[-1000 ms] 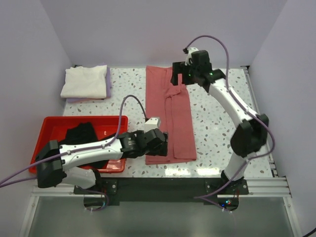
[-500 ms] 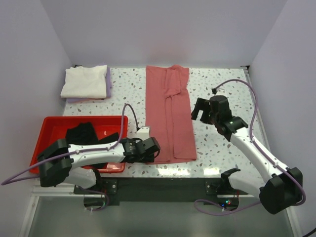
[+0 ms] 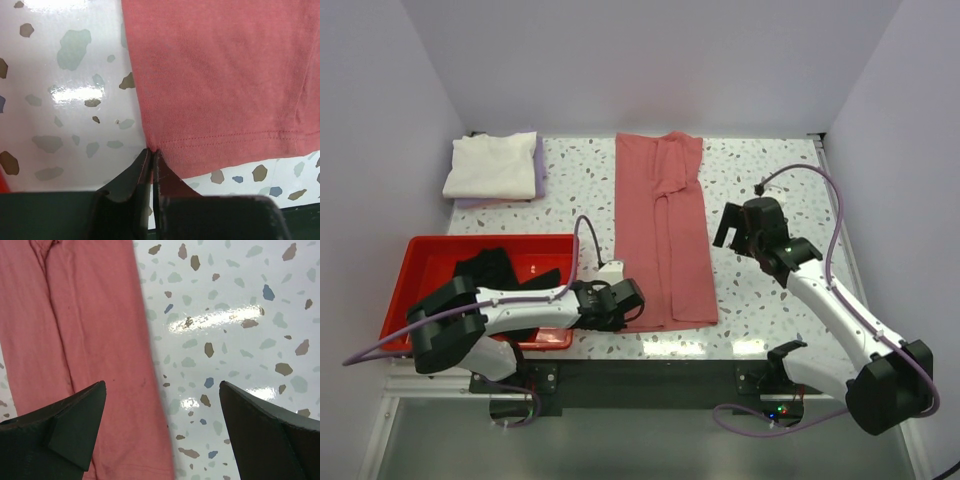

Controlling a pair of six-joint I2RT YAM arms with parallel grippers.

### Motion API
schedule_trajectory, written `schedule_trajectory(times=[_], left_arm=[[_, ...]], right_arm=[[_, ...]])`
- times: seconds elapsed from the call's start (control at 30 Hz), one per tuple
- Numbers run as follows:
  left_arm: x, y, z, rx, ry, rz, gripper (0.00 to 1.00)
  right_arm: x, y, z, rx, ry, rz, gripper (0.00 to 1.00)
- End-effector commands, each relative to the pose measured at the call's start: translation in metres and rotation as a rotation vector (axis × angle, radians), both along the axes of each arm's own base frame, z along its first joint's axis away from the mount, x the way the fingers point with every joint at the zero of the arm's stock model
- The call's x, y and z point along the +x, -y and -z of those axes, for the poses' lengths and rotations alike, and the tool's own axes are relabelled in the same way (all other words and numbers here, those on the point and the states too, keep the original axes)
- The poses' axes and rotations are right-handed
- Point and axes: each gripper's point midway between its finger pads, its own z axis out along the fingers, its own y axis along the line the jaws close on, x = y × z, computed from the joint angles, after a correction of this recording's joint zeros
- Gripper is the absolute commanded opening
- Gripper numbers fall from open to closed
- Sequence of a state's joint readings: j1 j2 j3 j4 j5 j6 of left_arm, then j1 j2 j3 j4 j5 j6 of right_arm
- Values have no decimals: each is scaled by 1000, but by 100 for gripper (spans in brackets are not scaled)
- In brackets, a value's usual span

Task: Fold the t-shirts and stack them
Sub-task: Fold the tshirt

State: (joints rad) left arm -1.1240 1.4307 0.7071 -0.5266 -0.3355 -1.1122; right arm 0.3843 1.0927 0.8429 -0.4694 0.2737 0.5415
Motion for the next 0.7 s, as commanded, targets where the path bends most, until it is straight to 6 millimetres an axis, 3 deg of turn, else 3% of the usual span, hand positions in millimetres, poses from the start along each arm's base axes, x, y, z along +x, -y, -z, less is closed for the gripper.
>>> schedule_trajectory(times=[0.0,0.17,0.27,0.4,0.47,0.53,0.67], left_arm=[[-12,4,8,-62,-47,31,7],[-19,10,11,-120,-64,77,2],[-20,9,17,-108,-71,92,0],[-20,1,20,-77,-69,73,0],[-21,-2,18,-78,-64,71,0],[-20,-4,17,-71,-59,70,0],[-22,-11,16,-41,-61,61,0]], right_arm=[[-9,18,1,-38,-12,85,99],[-33,23,15,-39,-75,75,99],[-48,15,22,-12,-115,5,99],[-83,2,37,38,-251,-102,99],[-101,-2,50,61,-316,-141,99],[-119,-21,59,157,-383,-217,99],[-147,-28,84,212,-504,-249,93]])
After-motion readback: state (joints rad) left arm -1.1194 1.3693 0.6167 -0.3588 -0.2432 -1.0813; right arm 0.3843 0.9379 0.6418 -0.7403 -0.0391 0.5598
